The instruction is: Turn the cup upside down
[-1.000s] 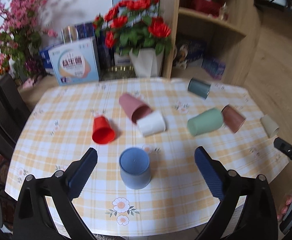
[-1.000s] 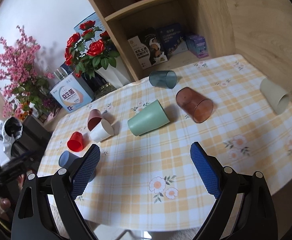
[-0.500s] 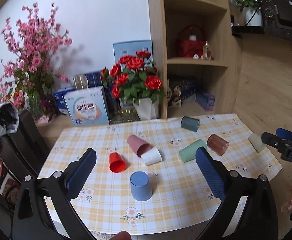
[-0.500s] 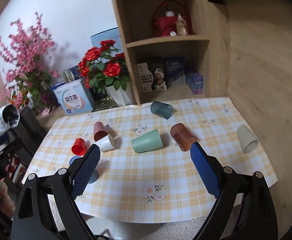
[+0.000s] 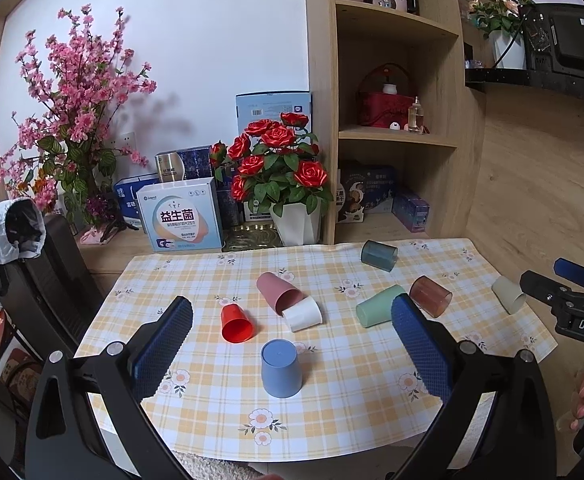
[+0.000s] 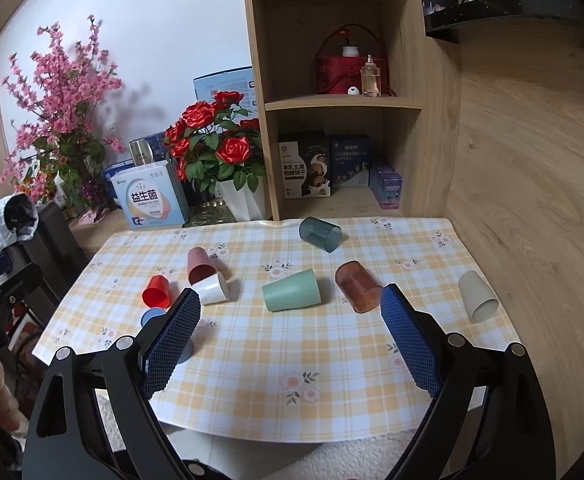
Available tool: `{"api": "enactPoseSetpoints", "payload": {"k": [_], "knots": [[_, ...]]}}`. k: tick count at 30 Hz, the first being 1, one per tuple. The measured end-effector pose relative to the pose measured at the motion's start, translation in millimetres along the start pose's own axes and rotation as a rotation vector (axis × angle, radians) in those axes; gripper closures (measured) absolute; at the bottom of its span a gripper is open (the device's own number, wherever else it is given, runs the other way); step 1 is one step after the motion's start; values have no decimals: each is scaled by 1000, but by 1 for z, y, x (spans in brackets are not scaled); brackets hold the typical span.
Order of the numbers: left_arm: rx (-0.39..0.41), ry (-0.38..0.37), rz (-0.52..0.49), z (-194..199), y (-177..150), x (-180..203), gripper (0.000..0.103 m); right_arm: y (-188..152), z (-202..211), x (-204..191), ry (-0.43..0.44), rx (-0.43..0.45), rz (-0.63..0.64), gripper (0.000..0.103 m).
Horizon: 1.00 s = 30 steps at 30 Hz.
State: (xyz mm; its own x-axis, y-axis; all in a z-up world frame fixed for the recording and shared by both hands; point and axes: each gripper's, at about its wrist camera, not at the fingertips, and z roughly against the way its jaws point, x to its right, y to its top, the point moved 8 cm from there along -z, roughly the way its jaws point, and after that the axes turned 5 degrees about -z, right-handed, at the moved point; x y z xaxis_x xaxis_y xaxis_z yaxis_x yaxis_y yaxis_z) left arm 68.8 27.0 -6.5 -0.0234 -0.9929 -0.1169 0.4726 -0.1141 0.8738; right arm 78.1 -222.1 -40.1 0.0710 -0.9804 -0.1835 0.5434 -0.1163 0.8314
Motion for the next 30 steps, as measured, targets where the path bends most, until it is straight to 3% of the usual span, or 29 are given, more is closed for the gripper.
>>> {"api": "enactPoseSetpoints", "payload": {"k": [30], "knots": [[5,-4,11,6,1,-2,6,7,16,1,-22,56,10,14]]}}
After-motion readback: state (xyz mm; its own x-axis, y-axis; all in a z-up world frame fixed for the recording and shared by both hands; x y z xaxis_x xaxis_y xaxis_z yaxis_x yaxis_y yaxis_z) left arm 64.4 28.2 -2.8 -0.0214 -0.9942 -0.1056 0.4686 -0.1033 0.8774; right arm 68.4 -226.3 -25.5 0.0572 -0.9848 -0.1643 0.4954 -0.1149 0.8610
